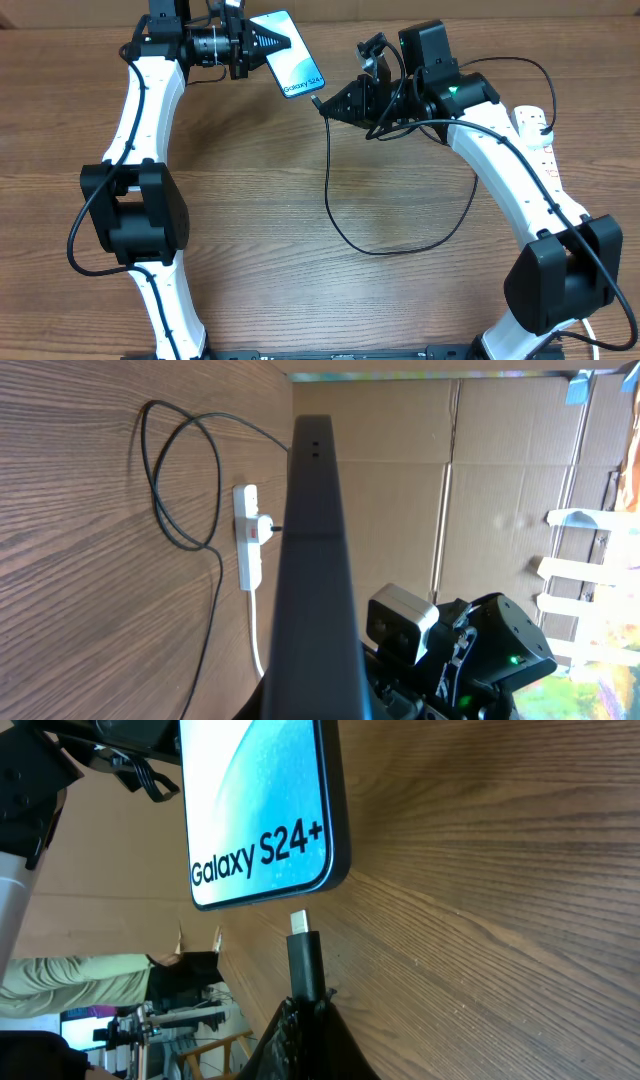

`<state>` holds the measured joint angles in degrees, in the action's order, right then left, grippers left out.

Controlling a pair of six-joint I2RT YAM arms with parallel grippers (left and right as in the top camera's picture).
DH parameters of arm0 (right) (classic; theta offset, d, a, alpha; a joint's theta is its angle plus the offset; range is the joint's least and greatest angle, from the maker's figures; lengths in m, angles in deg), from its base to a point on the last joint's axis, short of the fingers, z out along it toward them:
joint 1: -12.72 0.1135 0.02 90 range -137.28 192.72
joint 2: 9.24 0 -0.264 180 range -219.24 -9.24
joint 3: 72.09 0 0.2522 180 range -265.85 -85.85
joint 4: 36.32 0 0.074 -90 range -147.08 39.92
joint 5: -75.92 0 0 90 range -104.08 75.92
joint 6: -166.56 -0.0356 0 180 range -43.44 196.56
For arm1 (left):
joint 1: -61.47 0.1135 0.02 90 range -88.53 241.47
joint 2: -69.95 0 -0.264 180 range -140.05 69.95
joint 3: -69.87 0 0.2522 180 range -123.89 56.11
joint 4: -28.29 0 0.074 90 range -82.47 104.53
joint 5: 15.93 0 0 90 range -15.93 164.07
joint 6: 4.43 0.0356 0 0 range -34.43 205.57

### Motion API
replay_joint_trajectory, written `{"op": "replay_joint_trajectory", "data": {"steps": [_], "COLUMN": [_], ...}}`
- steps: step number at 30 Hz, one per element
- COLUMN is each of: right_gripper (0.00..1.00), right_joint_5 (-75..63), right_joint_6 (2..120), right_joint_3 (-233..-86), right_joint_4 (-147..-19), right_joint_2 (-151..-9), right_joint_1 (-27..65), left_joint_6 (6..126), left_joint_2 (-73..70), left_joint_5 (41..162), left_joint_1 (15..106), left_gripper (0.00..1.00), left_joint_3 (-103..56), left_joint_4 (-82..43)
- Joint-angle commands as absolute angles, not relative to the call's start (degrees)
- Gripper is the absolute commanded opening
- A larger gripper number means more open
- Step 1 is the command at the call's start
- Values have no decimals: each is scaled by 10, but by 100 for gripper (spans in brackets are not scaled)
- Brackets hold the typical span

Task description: Plug charger to phone and switch on socket

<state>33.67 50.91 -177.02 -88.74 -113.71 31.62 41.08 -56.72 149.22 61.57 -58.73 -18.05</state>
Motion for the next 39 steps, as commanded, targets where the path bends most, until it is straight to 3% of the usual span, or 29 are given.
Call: {"op": "replay_joint_trajectory", "data": {"steps": [1,39], "right_gripper": [4,4], "right_joint_5": [336,350], "right_joint_6": [515,554], "right_joint_3": [-1770,-1770], "right_joint_4": [-885,-863], "right_joint_2": [-1130,-1130], "right_joint_1": [317,316], "left_joint_6": [408,408], "left_joint_2": [-560,-560], "left_joint_5": [1509,1503], "left_joint_1": [620,618], "left_gripper": [4,4], "left_joint_3": [-594,-594], "left_joint_4": [-180,-182]}}
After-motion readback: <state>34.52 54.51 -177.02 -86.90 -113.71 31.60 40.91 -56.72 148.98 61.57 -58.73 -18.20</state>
